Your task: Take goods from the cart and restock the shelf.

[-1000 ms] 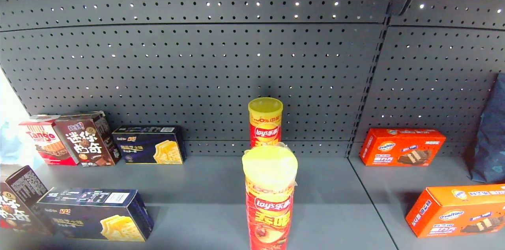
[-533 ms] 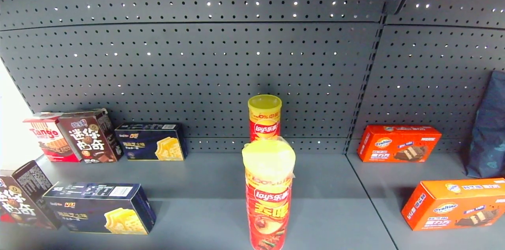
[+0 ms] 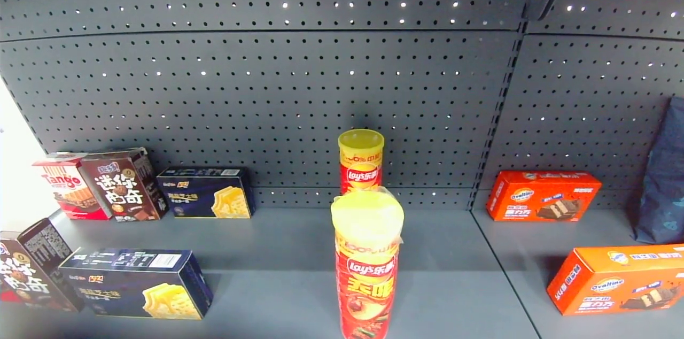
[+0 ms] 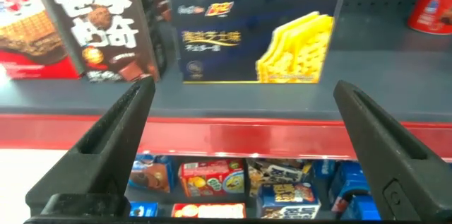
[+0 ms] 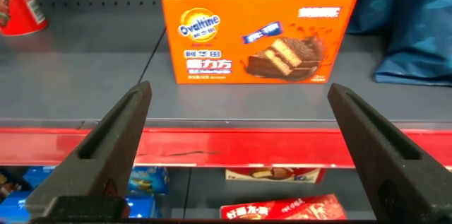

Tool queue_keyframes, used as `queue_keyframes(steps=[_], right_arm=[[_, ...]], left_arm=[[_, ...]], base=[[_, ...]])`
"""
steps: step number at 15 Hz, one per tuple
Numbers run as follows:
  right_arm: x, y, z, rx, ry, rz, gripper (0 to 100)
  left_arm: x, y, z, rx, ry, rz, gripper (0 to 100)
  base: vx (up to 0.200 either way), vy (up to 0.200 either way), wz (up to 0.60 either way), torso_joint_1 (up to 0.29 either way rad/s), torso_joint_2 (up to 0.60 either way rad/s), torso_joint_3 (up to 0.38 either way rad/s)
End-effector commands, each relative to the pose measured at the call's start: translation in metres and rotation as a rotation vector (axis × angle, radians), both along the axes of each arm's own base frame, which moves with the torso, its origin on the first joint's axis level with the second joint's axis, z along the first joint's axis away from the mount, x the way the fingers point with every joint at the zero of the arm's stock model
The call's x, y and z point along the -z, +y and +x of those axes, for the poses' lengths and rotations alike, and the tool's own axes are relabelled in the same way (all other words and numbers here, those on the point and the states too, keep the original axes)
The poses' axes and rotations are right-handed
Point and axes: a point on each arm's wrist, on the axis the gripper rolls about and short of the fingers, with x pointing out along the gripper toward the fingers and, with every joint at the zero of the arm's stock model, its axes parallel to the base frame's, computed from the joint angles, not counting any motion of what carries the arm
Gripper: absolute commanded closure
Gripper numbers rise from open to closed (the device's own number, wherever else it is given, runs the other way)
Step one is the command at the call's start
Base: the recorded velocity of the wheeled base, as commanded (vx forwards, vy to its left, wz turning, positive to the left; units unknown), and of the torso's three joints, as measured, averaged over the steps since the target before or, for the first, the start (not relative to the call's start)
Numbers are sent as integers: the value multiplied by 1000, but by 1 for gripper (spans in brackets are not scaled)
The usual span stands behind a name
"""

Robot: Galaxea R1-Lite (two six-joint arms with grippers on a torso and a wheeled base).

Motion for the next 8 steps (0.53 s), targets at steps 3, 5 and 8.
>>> queue_keyframes(steps=[3, 5, 8], right_arm=[[0, 0, 0, 0, 2, 0, 0], [0, 0, 0, 0, 2, 0, 0], [0, 0, 0, 0, 2, 0, 0]], left_arm=[[0, 0, 0, 0, -1, 1, 0], [0, 0, 0, 0, -1, 2, 0], [0, 0, 0, 0, -1, 1, 0]], base=[[0, 0, 0, 0, 0, 0], [0, 200, 0, -2, -2, 5], [0, 67, 0, -2, -1, 4]])
